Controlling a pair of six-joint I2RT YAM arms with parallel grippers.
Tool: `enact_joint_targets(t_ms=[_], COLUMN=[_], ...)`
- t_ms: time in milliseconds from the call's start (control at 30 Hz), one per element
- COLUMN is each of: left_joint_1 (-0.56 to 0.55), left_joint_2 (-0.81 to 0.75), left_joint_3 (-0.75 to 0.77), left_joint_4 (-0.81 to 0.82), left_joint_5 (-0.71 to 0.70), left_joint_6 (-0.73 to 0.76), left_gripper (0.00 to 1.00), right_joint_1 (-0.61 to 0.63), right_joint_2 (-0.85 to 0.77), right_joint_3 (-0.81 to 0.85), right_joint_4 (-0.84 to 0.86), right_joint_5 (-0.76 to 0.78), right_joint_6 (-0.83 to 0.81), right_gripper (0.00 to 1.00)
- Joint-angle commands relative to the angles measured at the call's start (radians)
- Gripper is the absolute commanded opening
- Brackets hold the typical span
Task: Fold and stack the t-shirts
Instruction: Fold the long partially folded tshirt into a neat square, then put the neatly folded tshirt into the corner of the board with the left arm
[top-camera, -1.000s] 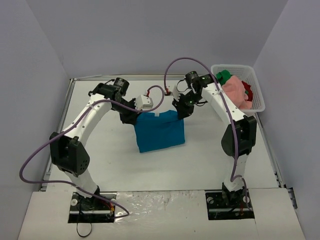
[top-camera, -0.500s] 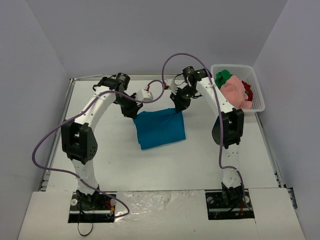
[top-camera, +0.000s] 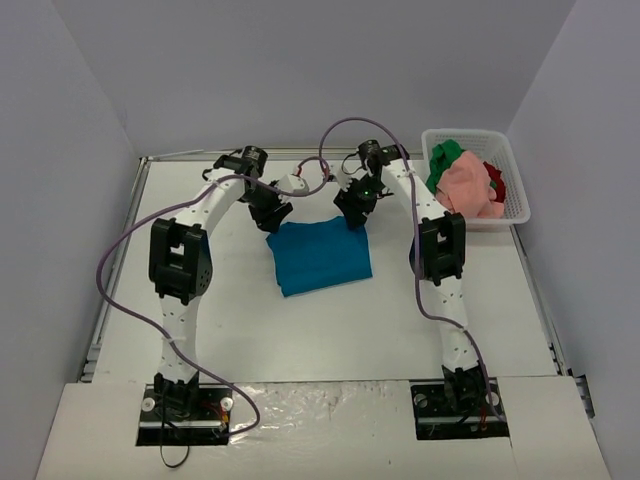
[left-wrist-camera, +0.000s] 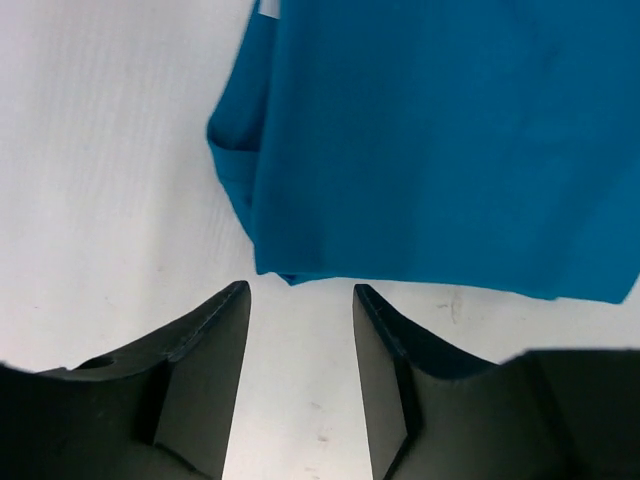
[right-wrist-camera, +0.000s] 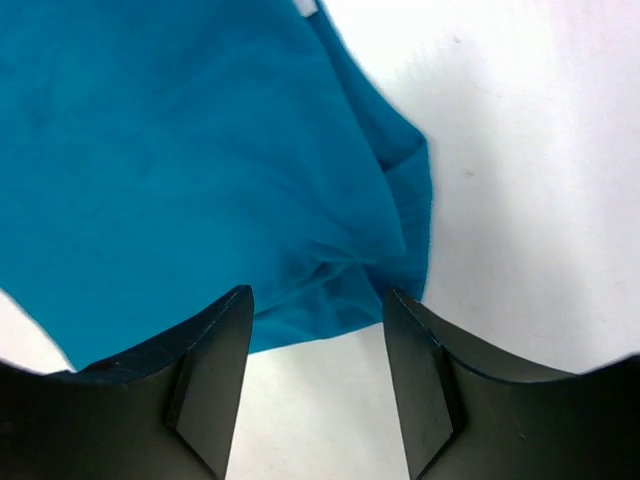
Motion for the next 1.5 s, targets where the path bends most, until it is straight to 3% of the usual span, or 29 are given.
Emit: enact_joint_targets(t_ms=[0,200,300,467,567,700,867,1000,1100,1200,1300,1467], left_joint_1=[0.014,0.02,0.021,0.038,0.055,0.072,0.122,0.153,0.176,0.234,0.297,0.366], left_joint_2=[-0.039,-0.247,-0.391,-0.639,-0.707,-0.703,-0.68,-0.688,-0.634,-0.557,-0.501,-0.499], left_joint_3=[0.074,-0.046,-0.187,-0.483,-0.563,-0.619,-0.714,-0.758,-0.706,-0.65,-0.639,-0.668], left_joint_4=[0.068,0.184,0.232,0.373,0.393,0.332,0.365,0.434,0.416,0.416,0.451,0.457], left_joint_5=[-0.036,-0.098,-0.13,-0.187,-0.159,-0.092,0.113,0.125,0.119,0.216,0.298,0.283], left_joint_6=[-0.071,-0.147,-0.183,-0.344,-0.444,-0.536,-0.653,-0.69,-0.719,-0.78,-0.869,-0.855], left_gripper=[0.45,0.54,0.56,0.66,0.69,0.71,0.72,0.77,0.77,0.77,0.77,0.8], right_joint_1=[-0.014,-0.019,-0.02,-0.008,0.003,0.059,0.167,0.19,0.254,0.325,0.413,0.564], right_joint_2=[-0.023,-0.127,-0.217,-0.36,-0.447,-0.584,-0.678,-0.728,-0.738,-0.71,-0.67,-0.572], right_joint_3=[0.04,0.001,-0.044,-0.254,-0.387,-0.556,-0.737,-0.766,-0.747,-0.718,-0.722,-0.733], right_joint_4=[0.047,0.073,0.076,0.116,0.116,0.116,0.148,0.19,0.213,0.243,0.312,0.429], right_joint_5=[0.065,0.122,0.142,0.183,0.173,0.176,0.24,0.253,0.272,0.279,0.334,0.503], right_joint_6=[0.056,0.079,0.088,0.137,0.163,0.179,0.191,0.215,0.226,0.254,0.285,0.298], right_gripper=[0.53,0.62,0.68,0.66,0.66,0.7,0.69,0.68,0.68,0.67,0.65,0.64])
